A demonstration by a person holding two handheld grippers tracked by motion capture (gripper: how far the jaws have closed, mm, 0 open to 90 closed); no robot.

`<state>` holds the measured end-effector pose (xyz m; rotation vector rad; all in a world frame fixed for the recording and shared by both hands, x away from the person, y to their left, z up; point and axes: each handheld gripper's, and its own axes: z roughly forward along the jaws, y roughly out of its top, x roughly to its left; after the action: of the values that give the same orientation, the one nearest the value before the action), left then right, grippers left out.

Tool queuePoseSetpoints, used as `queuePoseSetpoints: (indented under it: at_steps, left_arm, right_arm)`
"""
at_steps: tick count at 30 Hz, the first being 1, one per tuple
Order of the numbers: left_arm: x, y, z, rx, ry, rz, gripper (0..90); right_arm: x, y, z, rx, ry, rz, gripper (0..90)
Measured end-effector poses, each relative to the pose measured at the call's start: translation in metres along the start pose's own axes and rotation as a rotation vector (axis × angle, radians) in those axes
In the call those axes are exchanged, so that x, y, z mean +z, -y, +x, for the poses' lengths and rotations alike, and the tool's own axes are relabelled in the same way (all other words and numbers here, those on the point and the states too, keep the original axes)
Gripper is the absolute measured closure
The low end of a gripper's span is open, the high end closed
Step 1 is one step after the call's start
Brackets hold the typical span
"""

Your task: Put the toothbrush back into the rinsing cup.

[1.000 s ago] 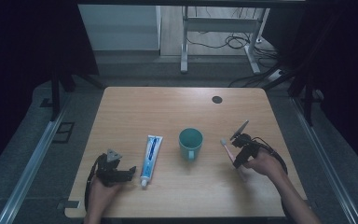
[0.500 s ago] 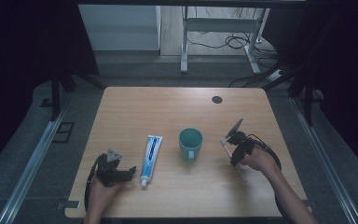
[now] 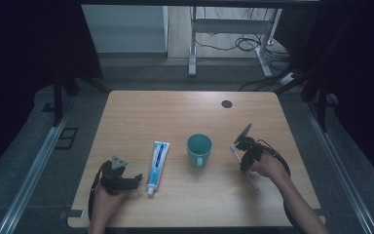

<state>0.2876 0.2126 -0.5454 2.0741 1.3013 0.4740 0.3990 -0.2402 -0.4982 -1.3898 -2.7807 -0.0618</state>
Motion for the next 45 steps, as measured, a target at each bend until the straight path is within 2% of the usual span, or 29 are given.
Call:
queuePoseSetpoints:
  at_steps: [5, 12, 19, 31, 45]
  left_arm:
    - [0.0, 0.0, 0.0, 0.0, 0.0, 0.0, 9.3]
    - [0.0, 0.0, 0.0, 0.0, -0.001, 0.0, 9.3]
    - [0.0, 0.0, 0.0, 0.0, 0.0, 0.0, 9.3]
    - [0.0, 0.0, 0.0, 0.0, 0.0, 0.0, 9.3]
    - [0.0, 0.0, 0.0, 0.0, -0.001, 0.0, 9.3]
  right_arm:
    - [0.001, -0.001, -0.002, 0.013, 0.007, 0.005, 77.1]
    - [0.0, 0.001, -0.004, 0.022, 0.015, 0.008, 78.3]
    - [-0.007, 0.005, -0.007, 0.027, 0.012, -0.02, 78.4]
    - [-0.019, 0.009, -0.006, -0.003, 0.009, -0.058, 78.4]
    - [-0.037, 0.017, -0.006, -0.017, -0.004, -0.13, 78.4]
